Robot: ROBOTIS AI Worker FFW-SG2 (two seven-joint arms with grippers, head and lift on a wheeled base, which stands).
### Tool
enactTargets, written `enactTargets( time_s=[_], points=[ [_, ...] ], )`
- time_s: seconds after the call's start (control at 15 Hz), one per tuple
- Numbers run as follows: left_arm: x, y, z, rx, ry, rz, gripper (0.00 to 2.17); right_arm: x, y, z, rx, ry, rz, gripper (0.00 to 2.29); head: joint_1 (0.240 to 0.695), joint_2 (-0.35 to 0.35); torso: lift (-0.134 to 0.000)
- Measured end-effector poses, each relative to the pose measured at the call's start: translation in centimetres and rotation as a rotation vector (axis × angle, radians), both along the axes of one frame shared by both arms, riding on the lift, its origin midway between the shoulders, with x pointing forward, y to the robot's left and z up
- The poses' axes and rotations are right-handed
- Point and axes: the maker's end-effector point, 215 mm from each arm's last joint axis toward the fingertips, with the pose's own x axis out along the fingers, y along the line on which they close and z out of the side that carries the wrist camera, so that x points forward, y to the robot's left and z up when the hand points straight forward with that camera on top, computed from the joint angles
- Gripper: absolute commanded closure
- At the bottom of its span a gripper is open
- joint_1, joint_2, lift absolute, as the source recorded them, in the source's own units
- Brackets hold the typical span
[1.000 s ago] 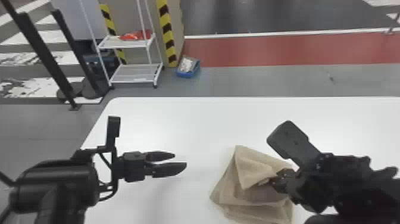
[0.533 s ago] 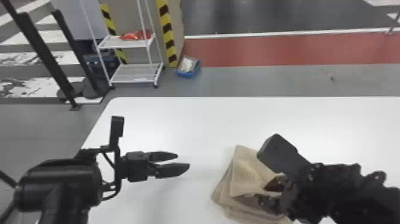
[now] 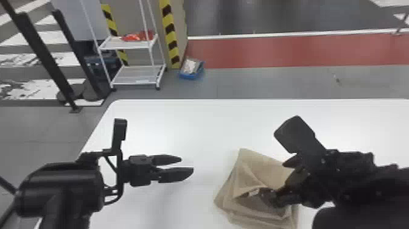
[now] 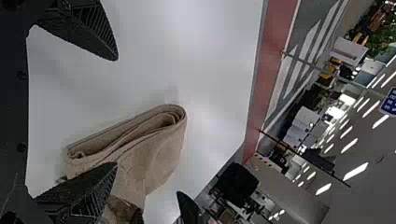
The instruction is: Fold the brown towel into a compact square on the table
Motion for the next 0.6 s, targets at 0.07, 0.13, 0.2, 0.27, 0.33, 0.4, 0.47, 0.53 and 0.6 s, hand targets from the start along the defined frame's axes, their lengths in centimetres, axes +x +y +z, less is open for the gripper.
enactTargets(
  time_s=[0.07, 0.13, 0.2, 0.27, 0.33, 0.4, 0.47, 0.53, 0.6],
  points=[
    [0.0, 0.2, 0.0, 0.0, 0.0, 0.003, 0.09, 0.4, 0.0, 0.1, 0.006, 0.001, -0.013, 0.11, 0.695, 0.121, -0.124],
    [0.1, 0.4, 0.0, 0.003, -0.001, 0.006, 0.09, 0.6, -0.1, -0.1, 0.006, 0.01, -0.018, 0.11, 0.695, 0.122, -0.124],
    [0.1, 0.7, 0.0, 0.005, 0.0, 0.01, 0.09, 0.5, -0.1, -0.4, 0.004, 0.023, -0.014, 0.11, 0.695, 0.127, -0.124],
    [0.1, 0.9, -0.1, 0.006, 0.001, 0.012, 0.09, 0.2, 0.1, -0.7, 0.003, 0.036, -0.006, 0.11, 0.695, 0.131, -0.124],
    [0.1, 0.9, -0.1, 0.008, -0.002, 0.012, 0.09, -0.1, 0.5, -0.9, 0.007, 0.048, 0.006, 0.12, 0.695, 0.135, -0.124],
    [0.1, 0.9, -0.1, 0.009, -0.007, 0.01, 0.09, -0.5, 1.1, -1.2, 0.016, 0.062, 0.029, 0.13, 0.695, 0.141, -0.124],
    [0.1, 0.8, -0.1, 0.011, -0.009, 0.008, 0.09, -0.8, 1.7, -1.3, 0.029, 0.072, 0.048, 0.15, 0.695, 0.153, -0.124],
    [0.1, 0.7, -0.1, 0.011, -0.01, 0.006, 0.09, -1.1, 2.3, -1.3, 0.051, 0.08, 0.063, 0.15, 0.695, 0.153, -0.124],
    [0.1, 0.7, -0.1, 0.011, -0.011, 0.005, 0.09, -1.2, 2.9, -0.9, 0.092, 0.086, 0.076, 0.15, 0.695, 0.167, -0.124]
  ],
)
